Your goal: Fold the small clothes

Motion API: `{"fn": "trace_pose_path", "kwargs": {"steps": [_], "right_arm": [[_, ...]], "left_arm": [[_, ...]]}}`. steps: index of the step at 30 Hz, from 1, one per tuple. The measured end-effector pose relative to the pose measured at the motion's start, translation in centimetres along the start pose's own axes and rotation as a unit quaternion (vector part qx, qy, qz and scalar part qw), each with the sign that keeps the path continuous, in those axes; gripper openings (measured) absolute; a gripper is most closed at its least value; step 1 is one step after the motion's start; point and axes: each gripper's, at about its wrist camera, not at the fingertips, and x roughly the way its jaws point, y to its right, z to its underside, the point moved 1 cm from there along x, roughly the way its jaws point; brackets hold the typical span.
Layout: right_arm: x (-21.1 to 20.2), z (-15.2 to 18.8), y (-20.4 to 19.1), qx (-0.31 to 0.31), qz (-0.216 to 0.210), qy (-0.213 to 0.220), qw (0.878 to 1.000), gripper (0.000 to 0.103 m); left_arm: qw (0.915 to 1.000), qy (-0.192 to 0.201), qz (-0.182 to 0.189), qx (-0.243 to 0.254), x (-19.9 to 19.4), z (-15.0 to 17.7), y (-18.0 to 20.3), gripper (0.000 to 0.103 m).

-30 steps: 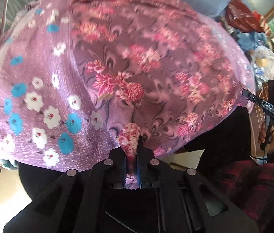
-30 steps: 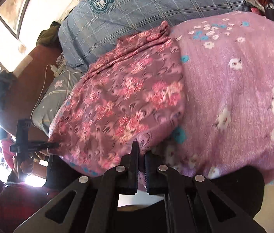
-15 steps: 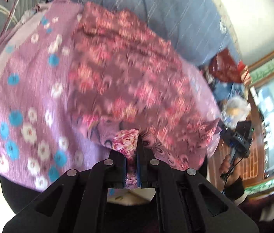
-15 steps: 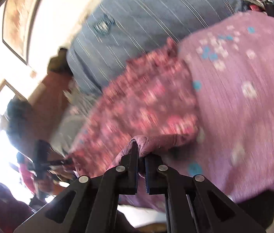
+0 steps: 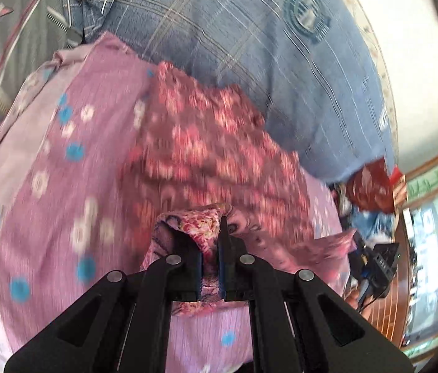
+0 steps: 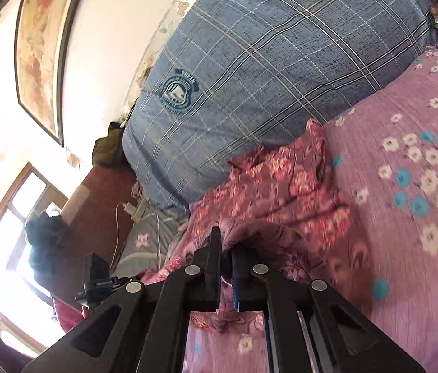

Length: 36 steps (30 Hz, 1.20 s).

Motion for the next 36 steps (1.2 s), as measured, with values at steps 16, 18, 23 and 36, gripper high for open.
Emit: {"fn": "trace_pose_path", "kwargs": {"steps": [16,18,23,36], "right_arm": [[11.9,-11.0,9.6,0.158,0.071,0.034,0.984,0.013],[11.5,-10.9,8.7,0.125,0.065,0.025,0.990,0.021],[10.9,-9.9,7.9,0.089,0.085,0.002,0.992,0.040],[12.8,-8.2,8.6,0.135,0.075,-0.041,0.987,0.061]], "left_arm": [[0.9888,-0.055,-0.002,-0.138,11.1,-16.4,-4.4,0.010],[0.9915,-0.049,0.011,-0.120,10.2,-16.8,-4.4,0.018],[0.9884,0.035,-0.027,-0.145,6.6,-18.8,-5.7,0.070],[0.9885,-0.091,-0.113,0.043,11.5,-12.1,-1.7,0.075]]}}
